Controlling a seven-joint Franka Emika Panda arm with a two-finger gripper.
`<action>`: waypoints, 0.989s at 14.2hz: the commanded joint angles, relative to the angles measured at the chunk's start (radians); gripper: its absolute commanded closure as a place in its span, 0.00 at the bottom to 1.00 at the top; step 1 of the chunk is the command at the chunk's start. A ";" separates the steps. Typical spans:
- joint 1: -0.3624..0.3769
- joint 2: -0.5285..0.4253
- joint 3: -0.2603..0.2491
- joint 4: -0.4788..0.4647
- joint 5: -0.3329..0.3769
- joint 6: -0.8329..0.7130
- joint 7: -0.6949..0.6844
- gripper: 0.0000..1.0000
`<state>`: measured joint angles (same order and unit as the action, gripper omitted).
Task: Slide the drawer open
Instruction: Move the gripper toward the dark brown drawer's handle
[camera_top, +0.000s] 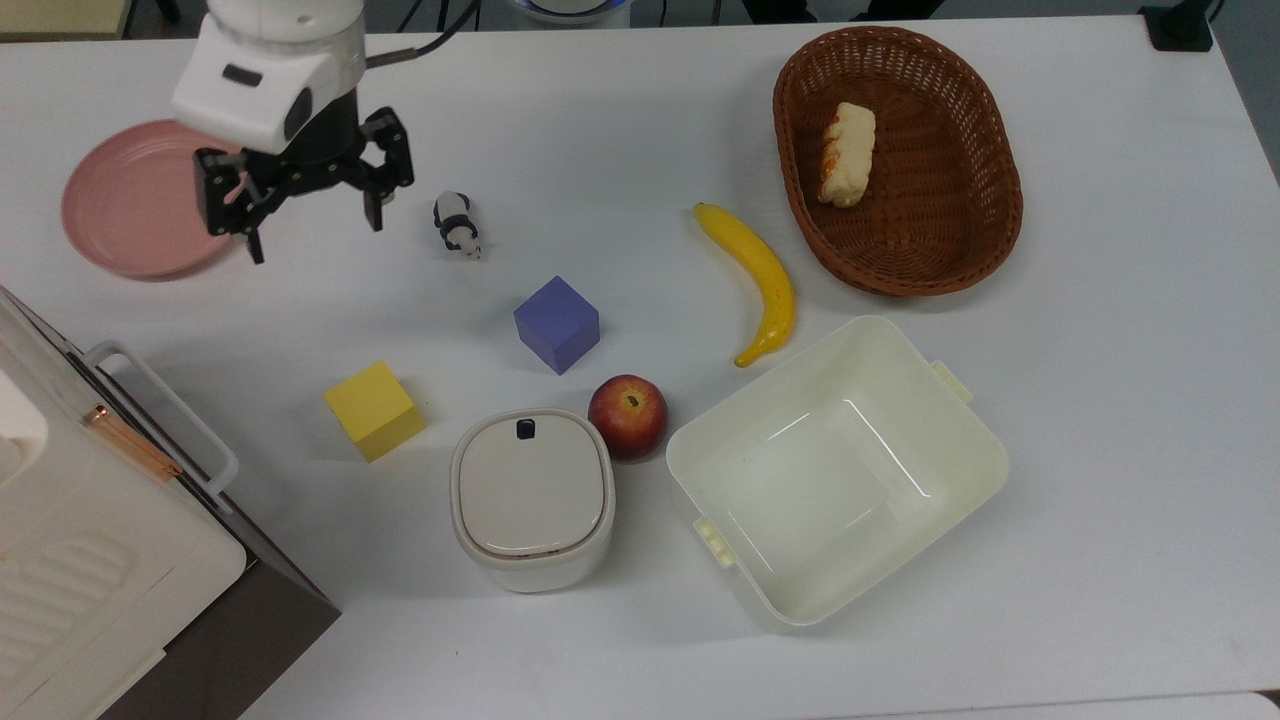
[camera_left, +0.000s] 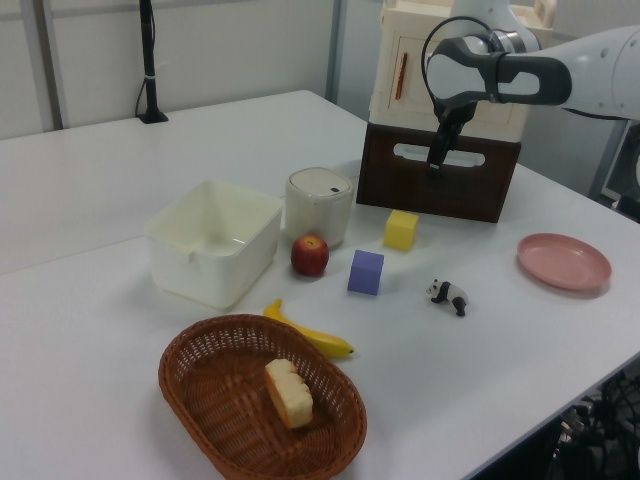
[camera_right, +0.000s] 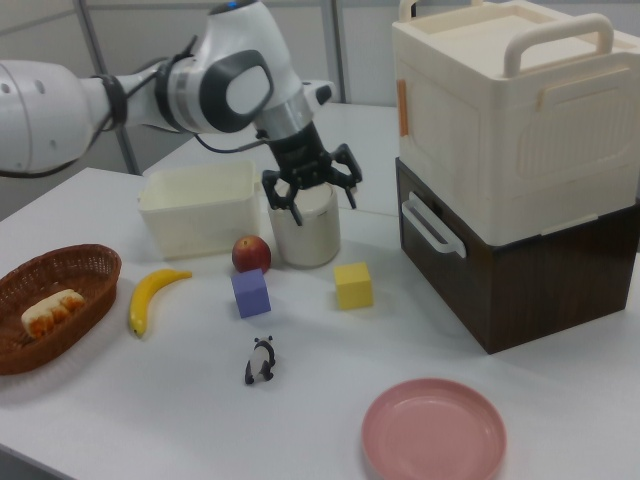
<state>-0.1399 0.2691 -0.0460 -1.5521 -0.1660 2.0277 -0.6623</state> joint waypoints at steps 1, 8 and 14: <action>-0.042 0.077 -0.003 0.066 -0.012 0.084 -0.054 0.00; -0.092 0.174 -0.005 0.069 -0.032 0.275 -0.071 0.00; -0.106 0.193 -0.012 0.075 -0.032 0.335 -0.076 0.00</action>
<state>-0.2395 0.4525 -0.0539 -1.4923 -0.1823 2.3407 -0.7212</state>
